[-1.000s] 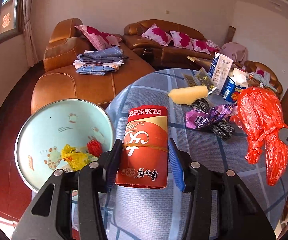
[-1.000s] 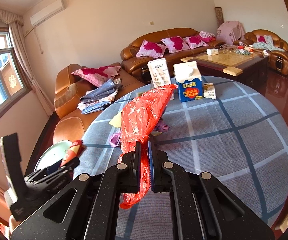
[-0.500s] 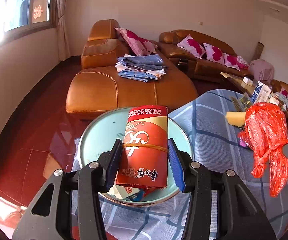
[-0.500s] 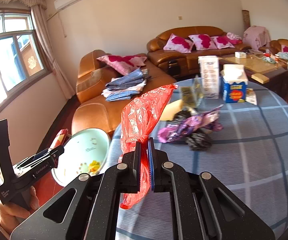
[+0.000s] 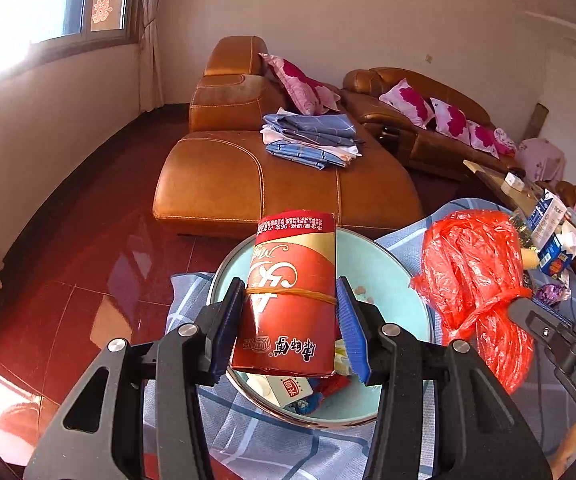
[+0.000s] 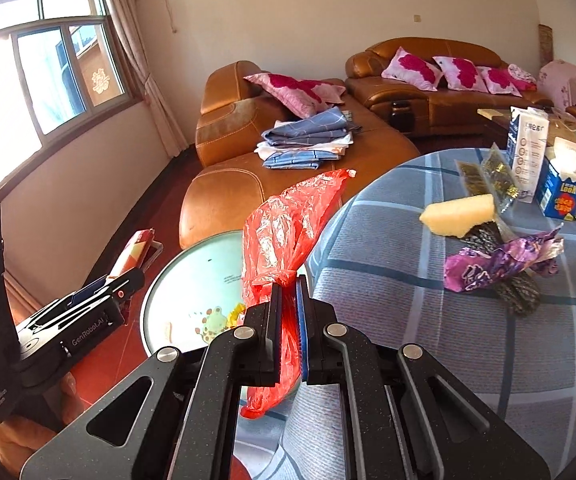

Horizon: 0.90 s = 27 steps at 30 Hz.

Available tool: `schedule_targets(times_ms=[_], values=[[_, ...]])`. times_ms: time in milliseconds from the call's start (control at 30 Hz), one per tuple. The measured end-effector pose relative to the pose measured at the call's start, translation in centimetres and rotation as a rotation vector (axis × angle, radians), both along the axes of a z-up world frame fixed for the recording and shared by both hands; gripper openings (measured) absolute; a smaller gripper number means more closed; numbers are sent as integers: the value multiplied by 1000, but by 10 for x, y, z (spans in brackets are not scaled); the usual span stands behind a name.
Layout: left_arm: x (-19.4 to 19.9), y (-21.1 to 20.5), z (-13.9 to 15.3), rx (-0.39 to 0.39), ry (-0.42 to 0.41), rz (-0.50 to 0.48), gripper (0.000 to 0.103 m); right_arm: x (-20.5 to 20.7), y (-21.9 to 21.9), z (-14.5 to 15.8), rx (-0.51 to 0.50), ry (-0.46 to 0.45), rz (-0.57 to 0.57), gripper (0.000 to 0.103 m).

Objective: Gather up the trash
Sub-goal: 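Carry both bags over the bin and open both tools to drop them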

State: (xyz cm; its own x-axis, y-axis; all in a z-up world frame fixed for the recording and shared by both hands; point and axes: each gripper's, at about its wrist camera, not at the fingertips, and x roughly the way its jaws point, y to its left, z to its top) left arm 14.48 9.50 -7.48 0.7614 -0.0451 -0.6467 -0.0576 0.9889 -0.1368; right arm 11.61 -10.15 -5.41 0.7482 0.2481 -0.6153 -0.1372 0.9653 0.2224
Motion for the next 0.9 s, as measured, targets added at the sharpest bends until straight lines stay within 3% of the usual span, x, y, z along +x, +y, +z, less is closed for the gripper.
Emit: schedule_targets(times_ms=[567, 900], values=[[20, 0, -31, 3, 71, -6, 46, 30, 37, -29, -70, 71, 62, 7], [31, -5, -40, 30, 101, -1, 46, 49, 42, -48, -42, 136, 106, 12]])
